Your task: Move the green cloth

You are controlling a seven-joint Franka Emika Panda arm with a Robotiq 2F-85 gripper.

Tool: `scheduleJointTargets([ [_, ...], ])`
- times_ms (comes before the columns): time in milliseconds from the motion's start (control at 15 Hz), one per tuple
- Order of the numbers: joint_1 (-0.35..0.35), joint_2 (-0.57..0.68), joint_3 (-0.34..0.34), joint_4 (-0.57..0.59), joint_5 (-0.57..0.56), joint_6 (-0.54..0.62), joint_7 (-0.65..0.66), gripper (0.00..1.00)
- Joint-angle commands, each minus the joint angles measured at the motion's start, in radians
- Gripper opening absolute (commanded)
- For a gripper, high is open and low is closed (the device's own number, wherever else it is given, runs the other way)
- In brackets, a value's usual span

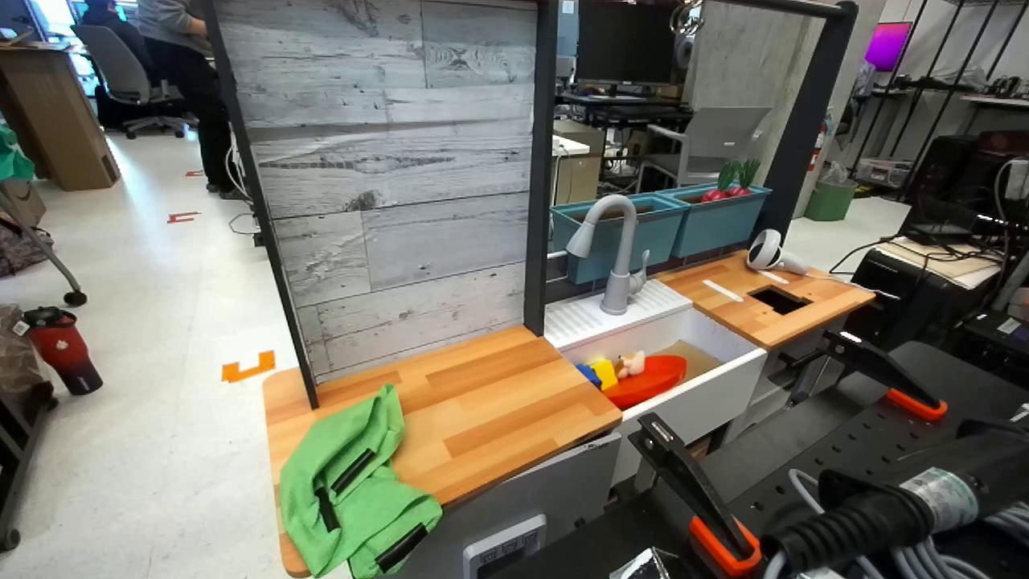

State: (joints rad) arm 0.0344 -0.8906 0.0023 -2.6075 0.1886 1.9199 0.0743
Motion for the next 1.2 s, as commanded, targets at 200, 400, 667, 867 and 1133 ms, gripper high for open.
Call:
scheduleJointTargets([
  [200, 0.012, 0.055, 0.049, -0.026, 0.021, 0.079, 0.016, 1.00],
  [400, 0.041, 0.157, 0.115, -0.057, 0.032, 0.198, 0.042, 1.00],
  [667, 0.106, 0.384, 0.201, -0.063, 0.042, 0.396, 0.098, 1.00],
  [867, 0.142, 0.582, 0.256, -0.041, 0.021, 0.556, 0.148, 1.00],
  [1133, 0.158, 0.620, 0.260, -0.064, -0.008, 0.605, 0.174, 1.00],
])
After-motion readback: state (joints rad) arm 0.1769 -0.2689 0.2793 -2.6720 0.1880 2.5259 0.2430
